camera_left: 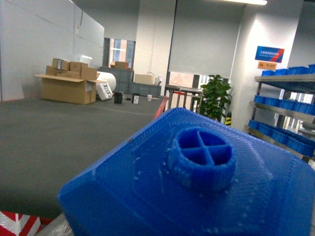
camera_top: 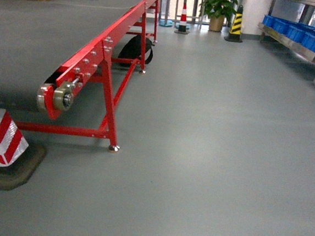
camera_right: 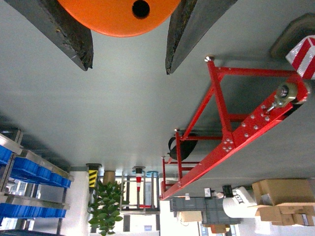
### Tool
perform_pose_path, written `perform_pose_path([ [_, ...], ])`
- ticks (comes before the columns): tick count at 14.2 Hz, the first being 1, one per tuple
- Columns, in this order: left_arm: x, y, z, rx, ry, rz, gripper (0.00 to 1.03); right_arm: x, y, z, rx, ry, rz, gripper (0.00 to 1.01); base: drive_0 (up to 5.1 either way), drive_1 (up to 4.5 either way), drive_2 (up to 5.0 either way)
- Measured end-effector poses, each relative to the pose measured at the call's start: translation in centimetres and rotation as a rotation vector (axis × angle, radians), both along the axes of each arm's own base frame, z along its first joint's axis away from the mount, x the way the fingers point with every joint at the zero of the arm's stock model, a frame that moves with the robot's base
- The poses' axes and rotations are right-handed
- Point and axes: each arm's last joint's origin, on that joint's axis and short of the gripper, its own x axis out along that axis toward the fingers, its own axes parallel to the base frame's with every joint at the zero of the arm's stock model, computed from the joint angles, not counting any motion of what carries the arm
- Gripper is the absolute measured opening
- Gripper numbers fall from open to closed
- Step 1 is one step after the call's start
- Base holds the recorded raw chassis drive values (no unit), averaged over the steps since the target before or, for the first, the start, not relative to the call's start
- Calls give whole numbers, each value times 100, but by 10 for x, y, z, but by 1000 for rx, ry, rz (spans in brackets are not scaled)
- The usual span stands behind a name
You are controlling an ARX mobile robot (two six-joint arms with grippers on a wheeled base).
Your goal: Sort blue parts and orange caps into right shelf containers
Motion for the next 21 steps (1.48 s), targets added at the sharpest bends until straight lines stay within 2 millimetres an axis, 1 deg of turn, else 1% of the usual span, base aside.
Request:
perform_pose_path([
  [14, 0, 0, 0, 0, 0, 0, 59, 0, 0, 0, -1, 1, 0, 40, 505, -240, -240],
  [21, 0, 0, 0, 1, -1, -5, 59, 0, -1, 0, 2, -2, -8, 40, 0, 0, 0],
])
